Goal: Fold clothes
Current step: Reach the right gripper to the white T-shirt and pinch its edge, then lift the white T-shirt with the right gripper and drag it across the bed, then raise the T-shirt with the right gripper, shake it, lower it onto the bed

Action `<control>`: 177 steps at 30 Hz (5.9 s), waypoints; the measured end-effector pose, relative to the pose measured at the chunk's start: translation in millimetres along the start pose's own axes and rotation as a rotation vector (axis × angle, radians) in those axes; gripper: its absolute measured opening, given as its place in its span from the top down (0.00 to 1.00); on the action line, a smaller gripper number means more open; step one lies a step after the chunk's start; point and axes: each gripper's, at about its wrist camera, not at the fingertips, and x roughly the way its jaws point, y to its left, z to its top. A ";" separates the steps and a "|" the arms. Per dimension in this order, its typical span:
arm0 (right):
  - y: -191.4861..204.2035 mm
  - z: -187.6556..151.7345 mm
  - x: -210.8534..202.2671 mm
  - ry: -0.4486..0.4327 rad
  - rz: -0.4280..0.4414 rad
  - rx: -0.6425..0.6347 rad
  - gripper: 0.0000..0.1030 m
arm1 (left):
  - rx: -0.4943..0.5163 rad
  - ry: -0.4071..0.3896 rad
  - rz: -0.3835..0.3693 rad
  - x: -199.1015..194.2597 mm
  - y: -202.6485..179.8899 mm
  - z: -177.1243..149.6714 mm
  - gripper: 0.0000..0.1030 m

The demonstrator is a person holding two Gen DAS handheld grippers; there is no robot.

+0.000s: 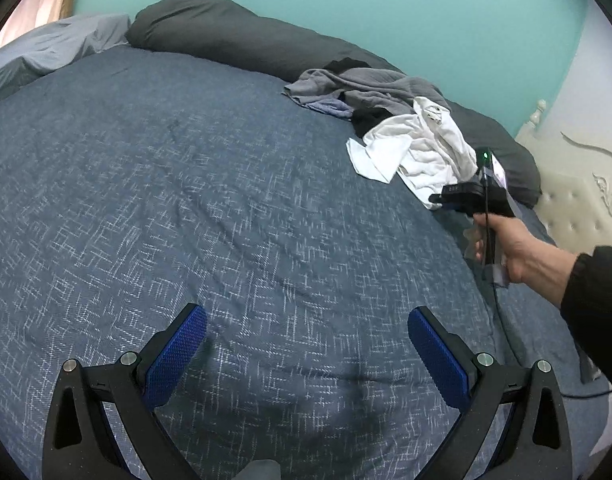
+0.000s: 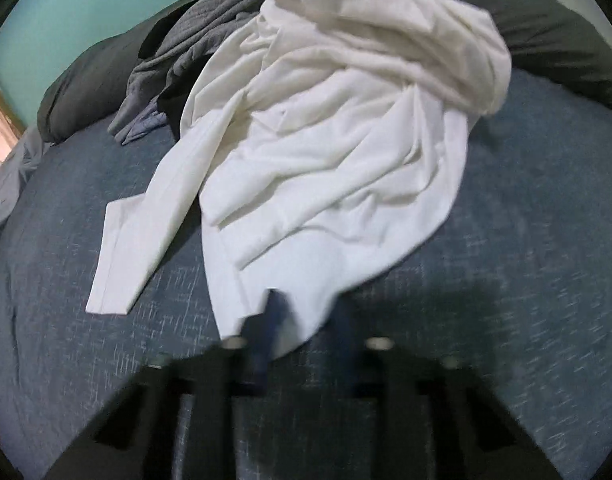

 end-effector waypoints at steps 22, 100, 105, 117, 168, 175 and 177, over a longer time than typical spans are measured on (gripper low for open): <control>59.9 -140.7 -164.7 0.019 0.422 -0.261 0.98 | -0.021 -0.029 -0.051 -18.7 5.2 -4.3 0.00; 51.9 -231.6 -495.0 -0.124 0.438 -0.216 0.96 | 0.143 -0.188 -0.078 -304.1 -86.2 -4.0 0.00; 47.7 -282.9 -428.2 0.032 0.416 -0.205 0.94 | 0.132 -0.152 -0.084 -290.9 -84.6 -18.7 0.00; -6.3 -306.6 -383.1 0.132 0.384 -0.094 0.58 | 0.117 -0.056 -0.091 -225.3 -81.6 -41.2 0.00; 27.4 -132.4 -521.3 -0.381 0.211 -0.290 0.94 | 0.173 -0.150 -0.072 -288.6 -113.2 4.5 0.00; 49.6 -100.3 -623.0 -0.541 0.203 -0.376 0.94 | 0.182 -0.224 -0.086 -331.1 -125.5 24.9 0.00; 56.8 -88.8 -650.4 -0.579 0.193 -0.401 0.94 | 0.170 -0.239 -0.083 -341.3 -122.7 31.3 0.00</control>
